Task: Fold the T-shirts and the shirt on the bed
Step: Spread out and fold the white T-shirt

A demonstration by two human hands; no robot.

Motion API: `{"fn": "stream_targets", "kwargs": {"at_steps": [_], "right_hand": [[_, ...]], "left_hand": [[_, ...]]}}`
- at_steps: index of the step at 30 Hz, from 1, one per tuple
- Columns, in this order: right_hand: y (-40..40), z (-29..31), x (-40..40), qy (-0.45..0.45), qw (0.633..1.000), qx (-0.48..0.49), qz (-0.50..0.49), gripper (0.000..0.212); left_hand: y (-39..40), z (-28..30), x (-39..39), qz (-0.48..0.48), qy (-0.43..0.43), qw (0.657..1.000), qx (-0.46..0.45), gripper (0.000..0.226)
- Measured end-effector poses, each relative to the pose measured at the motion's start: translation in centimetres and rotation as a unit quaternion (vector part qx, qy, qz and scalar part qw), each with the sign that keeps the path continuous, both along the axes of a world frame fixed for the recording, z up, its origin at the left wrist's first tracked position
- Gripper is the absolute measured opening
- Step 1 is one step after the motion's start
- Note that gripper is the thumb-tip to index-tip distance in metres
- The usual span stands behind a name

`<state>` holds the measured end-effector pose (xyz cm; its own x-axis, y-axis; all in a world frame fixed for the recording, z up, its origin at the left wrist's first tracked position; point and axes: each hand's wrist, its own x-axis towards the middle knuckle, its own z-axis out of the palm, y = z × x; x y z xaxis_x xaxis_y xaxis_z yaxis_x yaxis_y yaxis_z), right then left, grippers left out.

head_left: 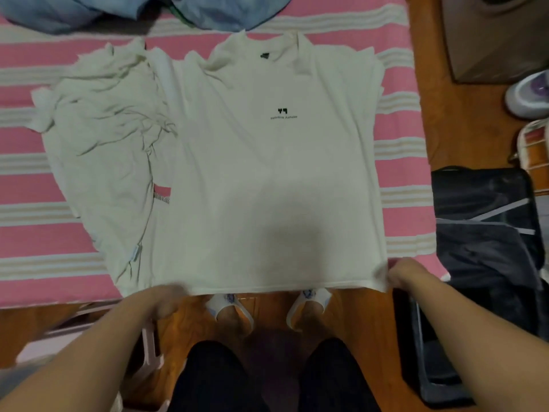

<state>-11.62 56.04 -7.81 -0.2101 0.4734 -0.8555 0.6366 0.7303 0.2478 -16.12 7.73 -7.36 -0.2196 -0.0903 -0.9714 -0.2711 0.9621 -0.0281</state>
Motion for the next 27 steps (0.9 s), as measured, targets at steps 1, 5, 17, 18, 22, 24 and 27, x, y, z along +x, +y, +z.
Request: {"fn": "stream_targets", "kwargs": {"at_steps": [1, 5, 17, 18, 22, 24, 27], "right_hand": [[-0.1, 1.0, -1.7, 0.000, 1.000, -0.007, 0.017, 0.036], [2.5, 4.0, -9.8, 0.162, 0.984, 0.005, -0.072, 0.028], [9.3, -1.4, -34.3, 0.384, 0.923, -0.025, 0.004, 0.009], [9.5, -2.5, -35.4, 0.388, 0.922, -0.018, 0.013, 0.006], [8.8, -6.9, -39.1, 0.412, 0.910, -0.037, 0.013, 0.033], [8.1, -7.9, -40.2, 0.409, 0.910, -0.063, 0.008, 0.058], [7.7, -7.5, -40.7, 0.433, 0.882, -0.180, -0.045, 0.063]], "left_hand": [[0.9, 0.2, -1.6, -0.007, 0.004, 1.000, 0.009, 0.030], [5.4, 2.0, -10.2, 0.041, 0.170, 0.979, 0.102, 0.027], [24.8, -5.7, -26.8, -0.118, 0.325, 0.927, 0.142, 0.063], [25.4, -7.0, -27.1, -0.135, 0.302, 0.937, 0.114, 0.071], [26.2, -10.7, -27.5, -0.169, 0.216, 0.960, 0.058, 0.092], [26.6, -10.8, -27.7, -0.193, 0.213, 0.957, 0.037, 0.092], [27.3, -9.4, -28.6, -0.242, 0.225, 0.943, 0.021, 0.086]]}}
